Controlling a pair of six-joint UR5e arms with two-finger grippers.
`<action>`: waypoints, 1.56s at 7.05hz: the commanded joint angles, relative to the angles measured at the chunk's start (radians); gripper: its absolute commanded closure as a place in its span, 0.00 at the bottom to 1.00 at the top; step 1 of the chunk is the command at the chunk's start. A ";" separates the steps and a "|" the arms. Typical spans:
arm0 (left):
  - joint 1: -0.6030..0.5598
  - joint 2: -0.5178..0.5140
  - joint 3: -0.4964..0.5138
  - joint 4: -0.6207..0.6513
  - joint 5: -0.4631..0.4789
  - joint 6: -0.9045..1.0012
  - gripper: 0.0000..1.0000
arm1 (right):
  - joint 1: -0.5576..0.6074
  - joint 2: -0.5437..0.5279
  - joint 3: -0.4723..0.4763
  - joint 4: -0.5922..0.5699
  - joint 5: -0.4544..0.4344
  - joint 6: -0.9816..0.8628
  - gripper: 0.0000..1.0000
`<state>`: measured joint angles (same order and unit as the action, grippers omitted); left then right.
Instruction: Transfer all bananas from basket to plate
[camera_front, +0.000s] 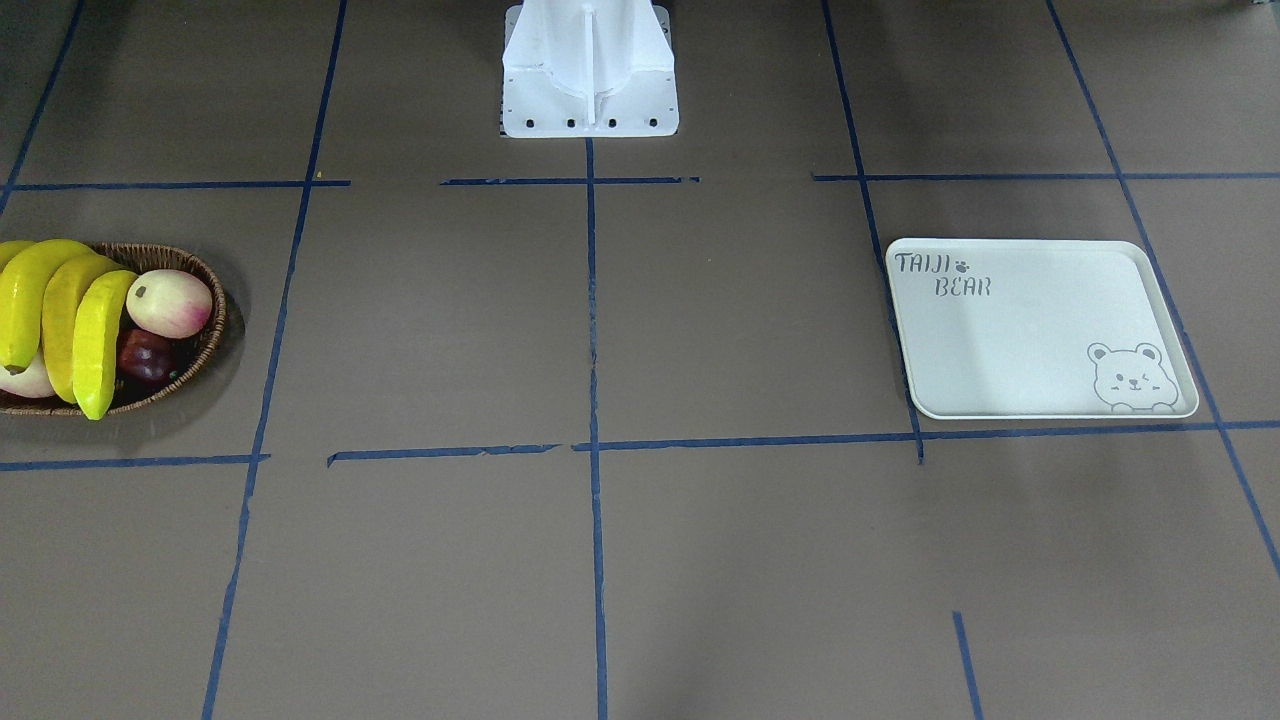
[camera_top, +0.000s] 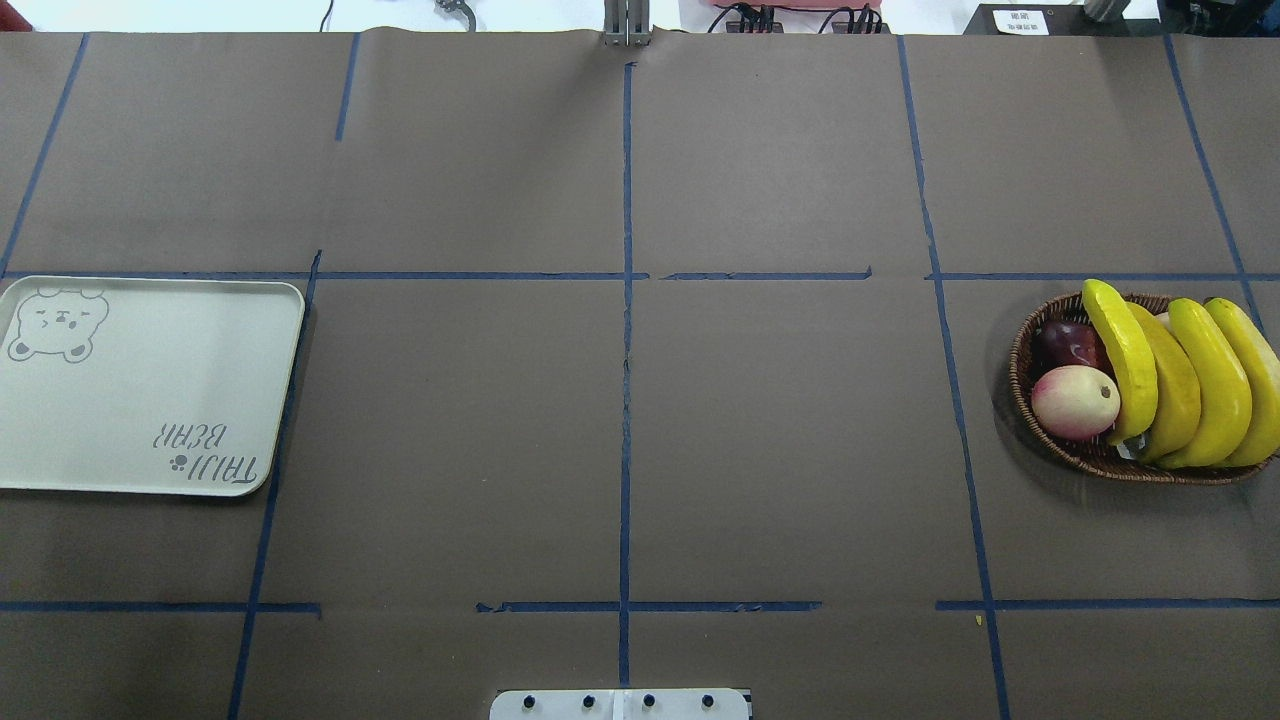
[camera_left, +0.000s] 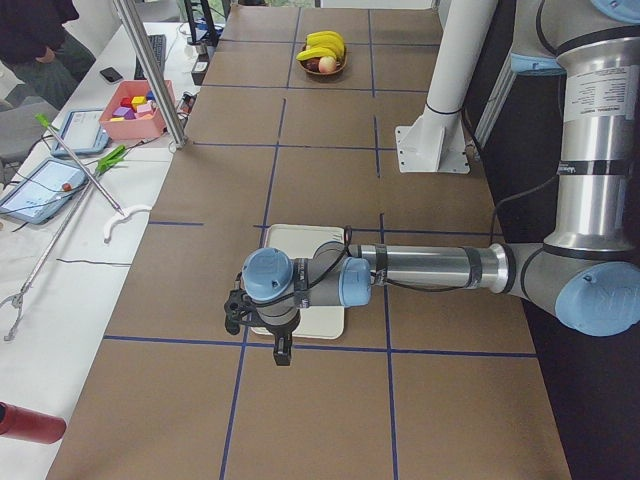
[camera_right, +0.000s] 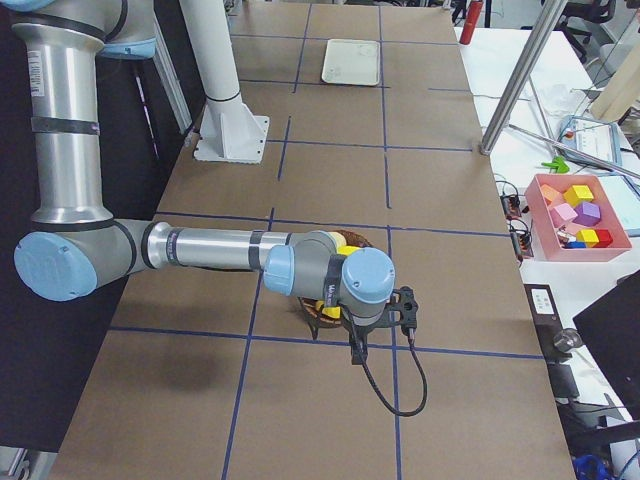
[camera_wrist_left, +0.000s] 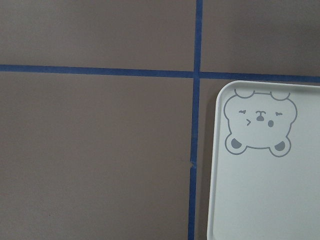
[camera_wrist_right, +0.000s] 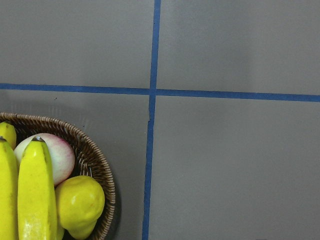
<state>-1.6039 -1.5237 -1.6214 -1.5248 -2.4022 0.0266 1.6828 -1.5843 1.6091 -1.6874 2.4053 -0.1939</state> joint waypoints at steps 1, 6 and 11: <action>-0.001 -0.001 0.000 0.000 0.000 -0.002 0.00 | 0.000 0.000 0.003 0.000 0.000 0.001 0.00; -0.001 -0.009 -0.003 0.000 0.000 -0.005 0.00 | -0.003 -0.002 0.043 0.002 -0.002 -0.001 0.00; -0.001 -0.010 0.000 0.002 -0.003 -0.007 0.00 | -0.051 -0.006 0.142 0.000 0.020 0.084 0.00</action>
<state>-1.6042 -1.5342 -1.6225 -1.5245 -2.4039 0.0211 1.6442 -1.5511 1.6911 -1.6880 2.4155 -0.1628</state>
